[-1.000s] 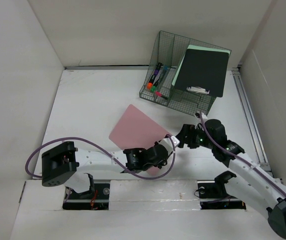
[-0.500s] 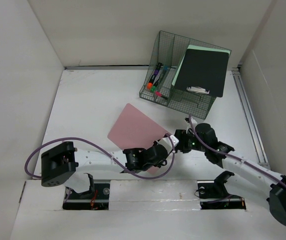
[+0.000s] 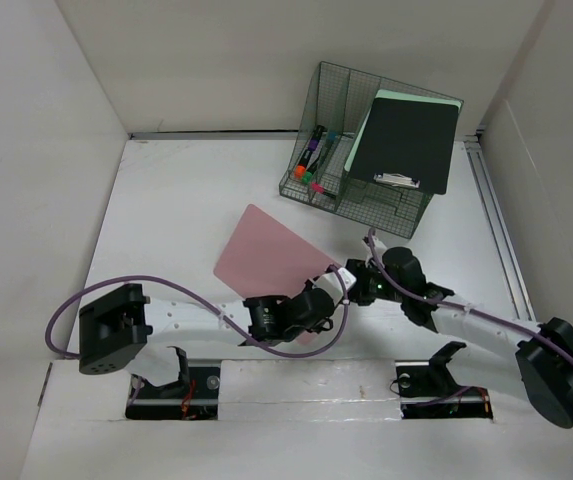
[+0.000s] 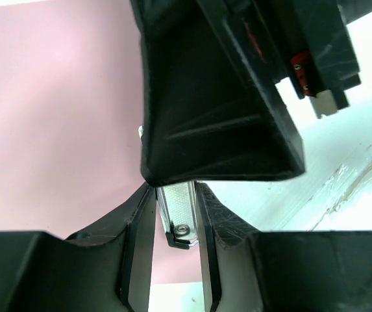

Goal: Organize the desk

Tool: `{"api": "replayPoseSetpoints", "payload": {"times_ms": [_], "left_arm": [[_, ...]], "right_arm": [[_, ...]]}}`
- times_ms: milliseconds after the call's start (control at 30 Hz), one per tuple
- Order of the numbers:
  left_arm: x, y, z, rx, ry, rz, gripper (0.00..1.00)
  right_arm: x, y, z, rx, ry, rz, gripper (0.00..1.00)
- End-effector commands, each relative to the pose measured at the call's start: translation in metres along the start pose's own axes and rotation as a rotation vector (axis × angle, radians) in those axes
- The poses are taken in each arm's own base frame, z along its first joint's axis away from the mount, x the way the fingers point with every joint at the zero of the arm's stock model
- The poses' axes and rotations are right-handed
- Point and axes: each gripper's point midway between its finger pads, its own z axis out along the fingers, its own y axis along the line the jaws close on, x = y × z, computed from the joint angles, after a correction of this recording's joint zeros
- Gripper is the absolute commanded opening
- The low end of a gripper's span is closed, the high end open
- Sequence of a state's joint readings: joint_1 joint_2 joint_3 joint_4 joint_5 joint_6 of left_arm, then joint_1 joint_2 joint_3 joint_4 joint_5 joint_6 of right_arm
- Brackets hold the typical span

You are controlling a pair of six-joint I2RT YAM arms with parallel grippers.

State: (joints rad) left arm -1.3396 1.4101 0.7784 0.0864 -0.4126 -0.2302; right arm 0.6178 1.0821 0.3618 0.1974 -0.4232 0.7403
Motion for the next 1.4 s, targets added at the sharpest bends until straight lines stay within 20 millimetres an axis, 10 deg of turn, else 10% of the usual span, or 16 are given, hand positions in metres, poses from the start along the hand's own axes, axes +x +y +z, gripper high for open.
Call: {"api": "replayPoseSetpoints", "payload": {"times_ms": [0,467,567,800,967,1100,1200,1367], "left_arm": [[-0.03,-0.002,-0.01,0.016,-0.086,-0.038,0.0],[-0.032,0.001,-0.023,0.035,-0.103,-0.091,0.0],[-0.042,0.008,-0.034,0.02,-0.148,-0.129,0.07],[-0.081,0.037,-0.08,-0.017,-0.333,-0.29,0.58],[-0.105,0.103,-0.147,-0.165,-0.58,-0.562,0.65],[-0.09,0.159,-0.19,-0.304,-0.74,-0.782,0.77],[-0.085,0.174,-0.21,-0.294,-0.808,-0.871,0.99],[-0.076,0.177,-0.206,-0.325,-0.794,-0.892,0.99]], "right_arm": [[-0.019,0.023,0.007,-0.098,-0.08,-0.046,0.67],[-0.029,0.051,0.007,-0.126,-0.17,-0.093,0.04],[-0.039,0.055,-0.001,-0.092,-0.208,-0.108,0.0],[-0.065,0.082,-0.025,-0.095,-0.282,-0.149,0.0],[-0.088,0.119,-0.044,-0.157,-0.341,-0.201,0.0],[-0.121,0.157,-0.065,-0.22,-0.451,-0.249,0.0],[-0.143,0.196,-0.079,-0.301,-0.497,-0.294,0.0],[-0.197,0.233,-0.131,-0.299,-0.727,-0.313,0.0]]}}
